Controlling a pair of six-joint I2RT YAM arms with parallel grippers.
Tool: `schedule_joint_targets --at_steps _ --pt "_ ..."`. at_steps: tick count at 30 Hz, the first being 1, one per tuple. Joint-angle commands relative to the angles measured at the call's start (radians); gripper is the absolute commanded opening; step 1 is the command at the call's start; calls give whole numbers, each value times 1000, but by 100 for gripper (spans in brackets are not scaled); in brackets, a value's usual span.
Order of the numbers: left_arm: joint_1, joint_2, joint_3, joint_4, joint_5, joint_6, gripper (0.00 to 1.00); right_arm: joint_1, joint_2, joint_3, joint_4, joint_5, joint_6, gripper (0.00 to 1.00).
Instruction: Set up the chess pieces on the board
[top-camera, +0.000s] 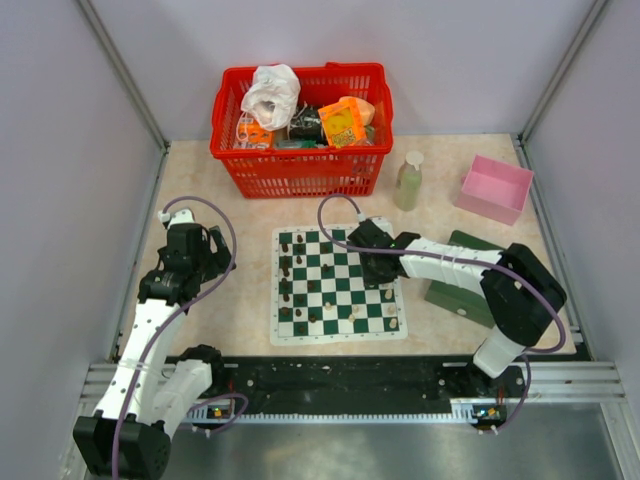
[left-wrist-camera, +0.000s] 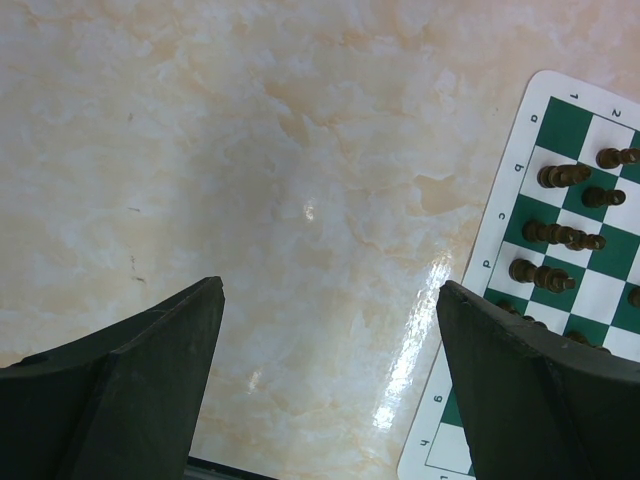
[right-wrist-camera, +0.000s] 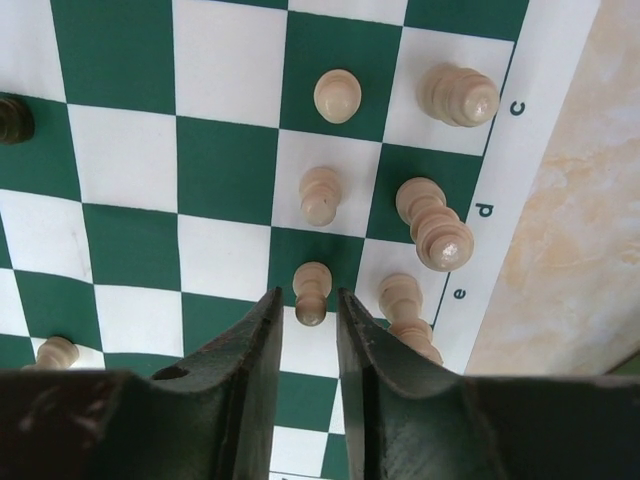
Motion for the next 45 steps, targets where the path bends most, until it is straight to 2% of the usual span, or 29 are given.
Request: schedule_joint_targets --at_steps 1,10,21,45 --pt "-1 -14 -2 37 6 6 93 -6 -68 35 14 2 -24 30" --pt "-1 -14 -2 37 6 6 93 58 -121 85 -8 -36 -20 34" --pt "-1 -17 -4 37 4 4 93 188 -69 2 0 -85 141 36" --pt "-1 -19 -2 37 1 4 93 192 -20 11 -46 -107 154 34"
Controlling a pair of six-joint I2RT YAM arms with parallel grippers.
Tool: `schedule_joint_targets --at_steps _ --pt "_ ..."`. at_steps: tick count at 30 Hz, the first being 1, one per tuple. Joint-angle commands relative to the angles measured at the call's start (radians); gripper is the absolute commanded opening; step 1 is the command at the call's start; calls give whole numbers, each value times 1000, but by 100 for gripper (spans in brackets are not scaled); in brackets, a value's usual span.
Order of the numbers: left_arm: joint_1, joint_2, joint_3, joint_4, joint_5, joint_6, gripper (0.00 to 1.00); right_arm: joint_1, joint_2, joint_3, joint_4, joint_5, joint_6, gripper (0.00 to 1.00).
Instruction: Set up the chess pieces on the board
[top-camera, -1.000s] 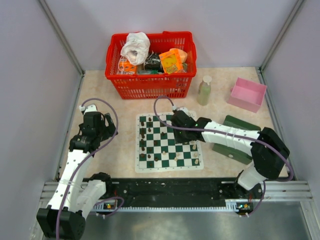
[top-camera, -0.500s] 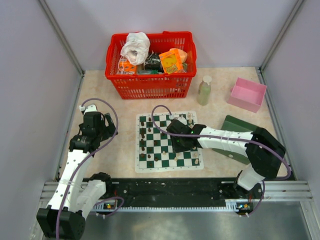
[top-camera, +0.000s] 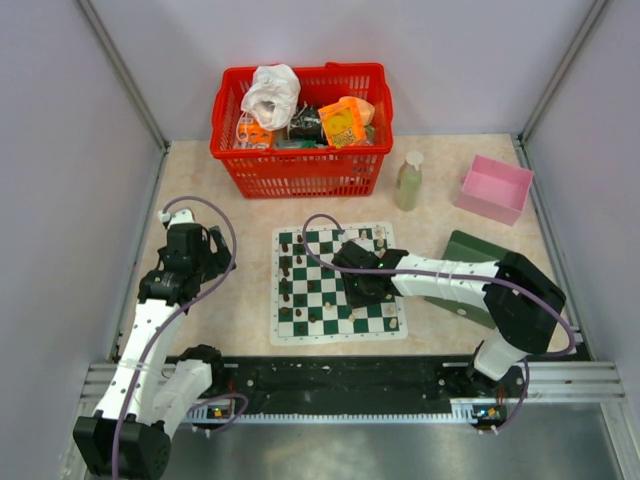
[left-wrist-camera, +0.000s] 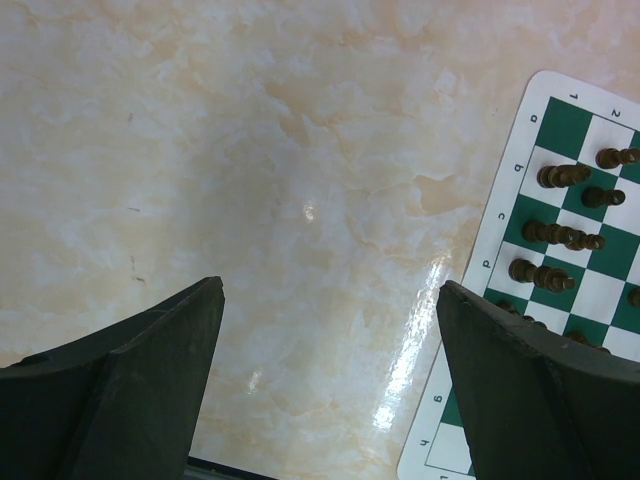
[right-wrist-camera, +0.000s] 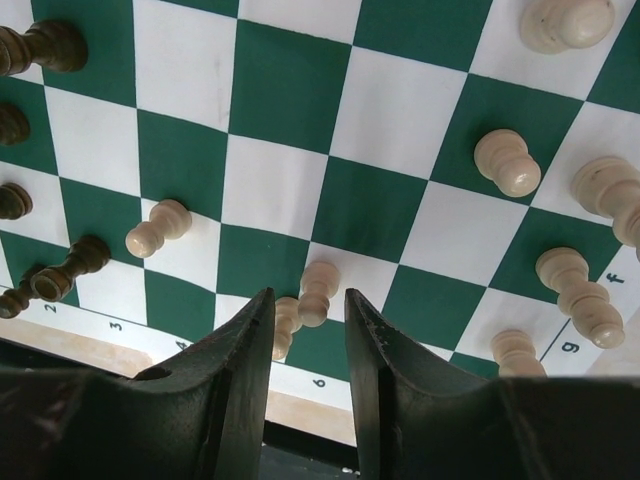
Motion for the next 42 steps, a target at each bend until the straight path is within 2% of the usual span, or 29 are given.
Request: schedule_joint_targets --at_steps 1,12,19,29,42 --pt "-1 -18 -2 37 3 4 93 11 14 23 -12 -10 12 34" --pt "0 -13 -4 37 3 4 93 11 22 27 -17 -11 12 26" --pt "-1 -13 -4 35 1 4 93 11 8 30 -26 9 12 14" --pt "-1 -9 -1 37 4 4 93 8 -84 26 -52 186 41 13" --pt "-1 -9 -4 37 6 6 93 -23 -27 7 -82 207 69 13"
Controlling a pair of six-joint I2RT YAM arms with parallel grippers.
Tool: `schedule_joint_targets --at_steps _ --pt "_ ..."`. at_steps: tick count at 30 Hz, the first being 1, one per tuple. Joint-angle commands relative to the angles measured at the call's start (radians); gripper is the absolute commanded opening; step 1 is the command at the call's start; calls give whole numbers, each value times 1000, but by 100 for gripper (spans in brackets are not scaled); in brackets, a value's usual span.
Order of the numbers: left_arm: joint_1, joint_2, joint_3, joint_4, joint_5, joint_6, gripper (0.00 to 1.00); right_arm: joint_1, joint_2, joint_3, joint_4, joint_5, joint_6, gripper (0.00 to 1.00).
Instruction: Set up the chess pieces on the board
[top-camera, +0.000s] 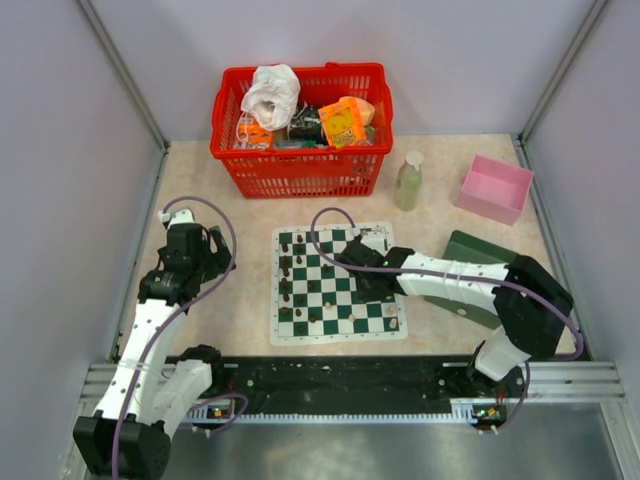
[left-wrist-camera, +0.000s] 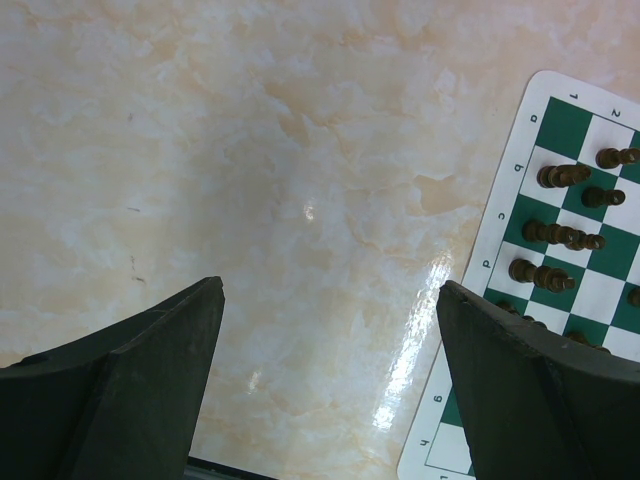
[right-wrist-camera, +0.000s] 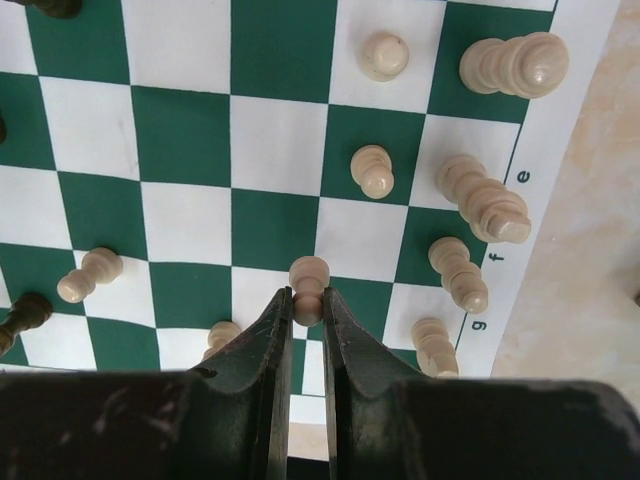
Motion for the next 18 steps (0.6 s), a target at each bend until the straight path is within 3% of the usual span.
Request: schedule_joint_targets --at_steps 1,18 --pt "-1 -9 -4 38 4 6 93 -7 21 7 -7 41 18 13" --pt "-1 -6 -2 37 4 6 93 -47 14 -31 38 16 13 14"
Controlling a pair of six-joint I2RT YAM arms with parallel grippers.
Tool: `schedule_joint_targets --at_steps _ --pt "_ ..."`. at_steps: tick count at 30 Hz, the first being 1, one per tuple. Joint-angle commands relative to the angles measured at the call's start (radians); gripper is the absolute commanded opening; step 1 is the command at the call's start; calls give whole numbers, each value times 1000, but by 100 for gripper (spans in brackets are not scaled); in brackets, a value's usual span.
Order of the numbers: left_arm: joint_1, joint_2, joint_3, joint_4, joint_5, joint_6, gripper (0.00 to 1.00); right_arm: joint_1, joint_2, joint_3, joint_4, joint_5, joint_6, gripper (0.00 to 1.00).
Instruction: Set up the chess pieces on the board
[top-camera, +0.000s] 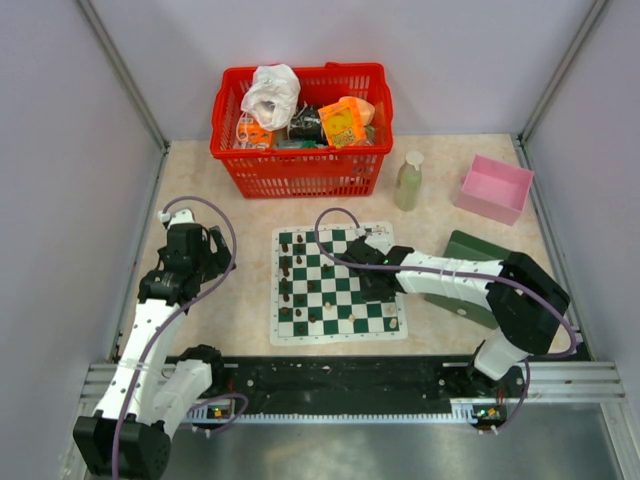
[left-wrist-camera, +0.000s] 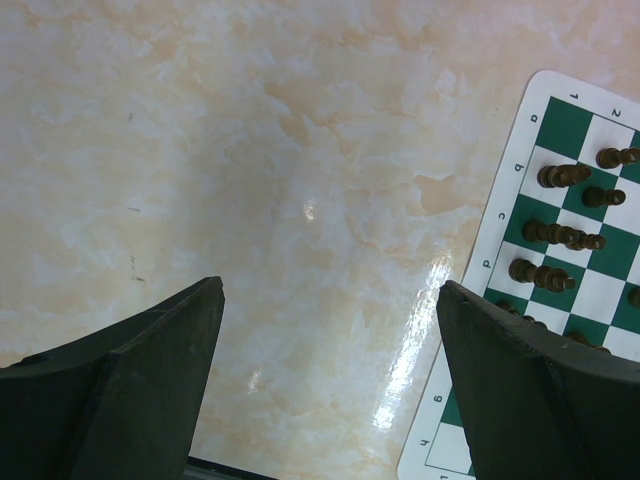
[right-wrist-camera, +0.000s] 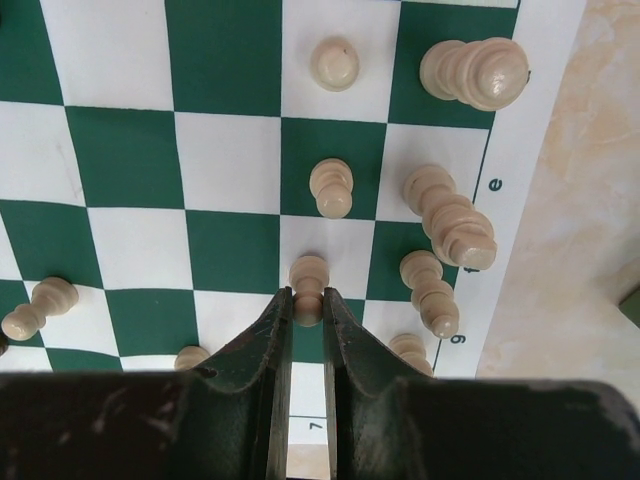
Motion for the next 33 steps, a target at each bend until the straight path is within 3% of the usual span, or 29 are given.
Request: schedule_joint_targets --at_steps 1,15,23,33 --pt "-1 -5 -2 37 4 6 93 -15 -16 -13 28 5 11 14" --pt "-1 -5 -2 37 7 6 93 -20 -12 -31 33 -5 12 15" --pt "-1 -13 -1 37 4 6 93 -20 -27 6 45 -47 -30 31" --pt "-1 -14 -4 37 4 6 93 26 -119 107 -23 -51 -70 38"
